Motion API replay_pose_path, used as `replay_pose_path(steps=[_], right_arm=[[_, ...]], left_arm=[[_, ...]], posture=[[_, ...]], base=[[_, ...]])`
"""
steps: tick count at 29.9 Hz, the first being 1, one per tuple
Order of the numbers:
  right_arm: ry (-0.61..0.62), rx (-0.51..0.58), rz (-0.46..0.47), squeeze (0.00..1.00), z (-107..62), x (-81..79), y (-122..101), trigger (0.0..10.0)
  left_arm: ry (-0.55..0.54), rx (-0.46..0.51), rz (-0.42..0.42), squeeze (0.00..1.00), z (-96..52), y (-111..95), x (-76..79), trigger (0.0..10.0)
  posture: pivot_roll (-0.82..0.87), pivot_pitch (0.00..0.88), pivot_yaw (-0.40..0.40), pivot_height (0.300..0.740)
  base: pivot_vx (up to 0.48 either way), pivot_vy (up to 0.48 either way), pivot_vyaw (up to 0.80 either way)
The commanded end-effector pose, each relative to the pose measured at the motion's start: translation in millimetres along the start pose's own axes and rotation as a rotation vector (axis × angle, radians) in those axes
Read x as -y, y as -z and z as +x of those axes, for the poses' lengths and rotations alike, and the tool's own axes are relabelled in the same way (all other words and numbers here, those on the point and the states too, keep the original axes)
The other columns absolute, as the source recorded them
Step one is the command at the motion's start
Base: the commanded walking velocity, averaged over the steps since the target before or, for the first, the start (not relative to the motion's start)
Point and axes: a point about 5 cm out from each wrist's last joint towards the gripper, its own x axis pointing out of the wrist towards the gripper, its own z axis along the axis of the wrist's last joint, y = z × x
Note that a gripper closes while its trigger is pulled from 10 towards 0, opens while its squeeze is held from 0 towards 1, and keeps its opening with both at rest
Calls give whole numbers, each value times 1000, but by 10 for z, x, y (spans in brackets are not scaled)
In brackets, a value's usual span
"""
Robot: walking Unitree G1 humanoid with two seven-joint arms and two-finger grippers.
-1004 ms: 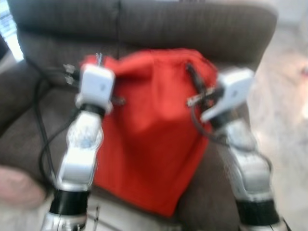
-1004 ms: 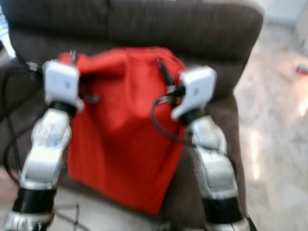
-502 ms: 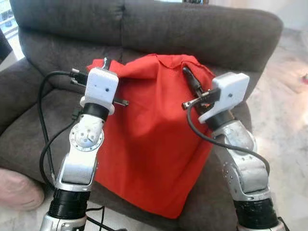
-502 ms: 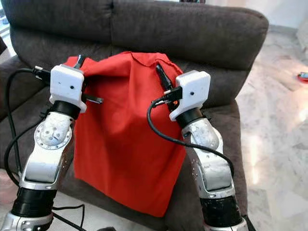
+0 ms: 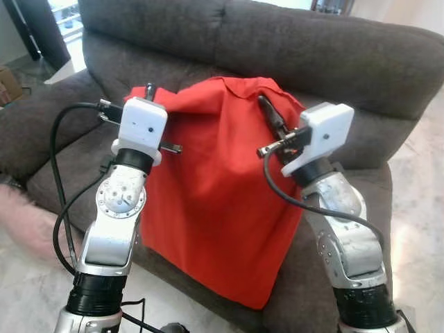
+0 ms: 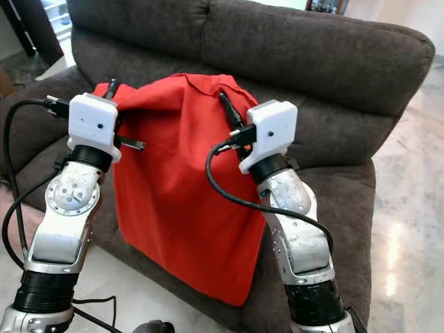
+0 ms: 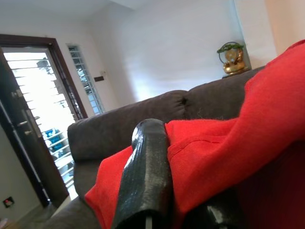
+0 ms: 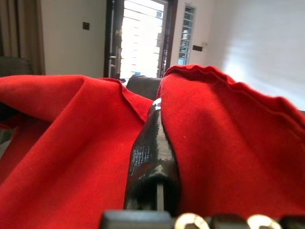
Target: Move the pillow to the sofa from floor
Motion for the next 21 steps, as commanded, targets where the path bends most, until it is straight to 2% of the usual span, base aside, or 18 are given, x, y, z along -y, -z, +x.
replay_pose_path(steps=[1,14,21], right_arm=[[-4,28,-3,0,19,-2,-57,10000],[32,14,3,0,13,29,-21,10000],[46,11,3,0,13,44,-12,10000]], left_arm=[[26,103,-16,0,39,-187,51,10000],[43,105,-15,0,37,-188,76,10000],[49,106,-17,0,36,-192,80,10000]], posture=[[114,68,-31,740],[117,65,-28,740],[116,63,-27,740]], base=[[0,0,0],[0,0,0],[246,0,0]])
